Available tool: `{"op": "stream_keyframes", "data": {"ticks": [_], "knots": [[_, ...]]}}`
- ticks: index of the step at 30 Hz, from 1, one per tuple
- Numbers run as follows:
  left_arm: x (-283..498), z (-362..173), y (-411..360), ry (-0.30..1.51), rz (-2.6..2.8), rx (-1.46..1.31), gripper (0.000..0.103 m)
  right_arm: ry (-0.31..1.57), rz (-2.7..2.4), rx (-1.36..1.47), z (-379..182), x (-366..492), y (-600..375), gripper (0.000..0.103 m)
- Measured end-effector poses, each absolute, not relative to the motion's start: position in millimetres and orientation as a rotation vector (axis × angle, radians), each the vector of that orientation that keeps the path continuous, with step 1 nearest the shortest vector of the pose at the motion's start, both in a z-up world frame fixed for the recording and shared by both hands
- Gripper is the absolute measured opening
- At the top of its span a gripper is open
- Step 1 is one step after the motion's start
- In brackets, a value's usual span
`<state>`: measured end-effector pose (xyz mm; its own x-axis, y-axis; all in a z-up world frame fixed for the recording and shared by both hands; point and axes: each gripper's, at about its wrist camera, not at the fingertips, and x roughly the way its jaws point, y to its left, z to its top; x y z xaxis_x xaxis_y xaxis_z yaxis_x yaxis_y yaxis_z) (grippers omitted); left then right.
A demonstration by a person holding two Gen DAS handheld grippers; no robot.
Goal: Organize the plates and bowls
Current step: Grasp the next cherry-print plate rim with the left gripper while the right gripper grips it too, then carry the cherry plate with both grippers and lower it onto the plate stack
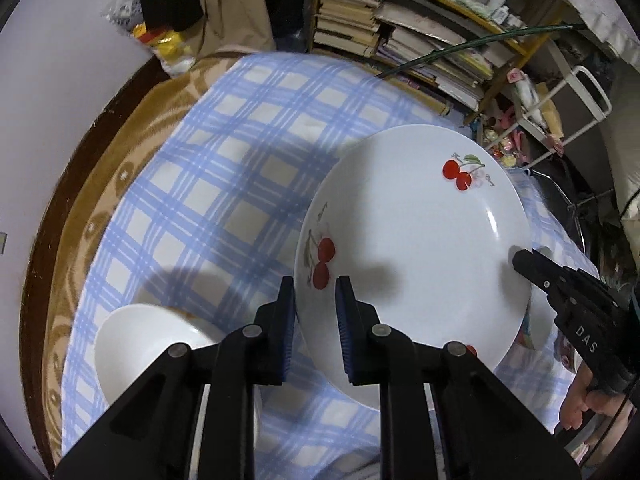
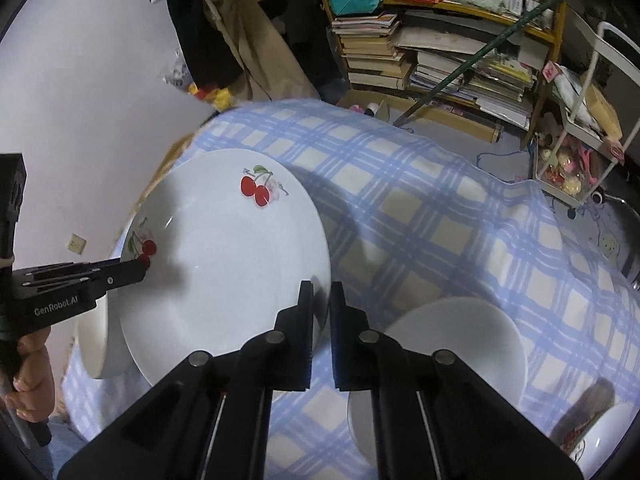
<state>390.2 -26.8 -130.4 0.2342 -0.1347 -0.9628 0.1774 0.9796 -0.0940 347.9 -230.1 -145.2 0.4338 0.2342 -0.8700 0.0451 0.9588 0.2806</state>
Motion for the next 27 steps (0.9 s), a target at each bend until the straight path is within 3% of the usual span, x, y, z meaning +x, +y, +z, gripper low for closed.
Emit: {"op": "stream_keyframes", "data": {"ticks": [11,27], "knots": [[337.0,-79.5,-35.2,1.251,-0.226,0.081,0.019,1.067,0.132,0.312,-108.2,297.3,-236.5,0.009],[219.2,-76.2,-39.5,1.252,-0.238,0.104,0.019,1.061,0.118,0.317,-87.5,189.4,-235.1,0.008]]}}
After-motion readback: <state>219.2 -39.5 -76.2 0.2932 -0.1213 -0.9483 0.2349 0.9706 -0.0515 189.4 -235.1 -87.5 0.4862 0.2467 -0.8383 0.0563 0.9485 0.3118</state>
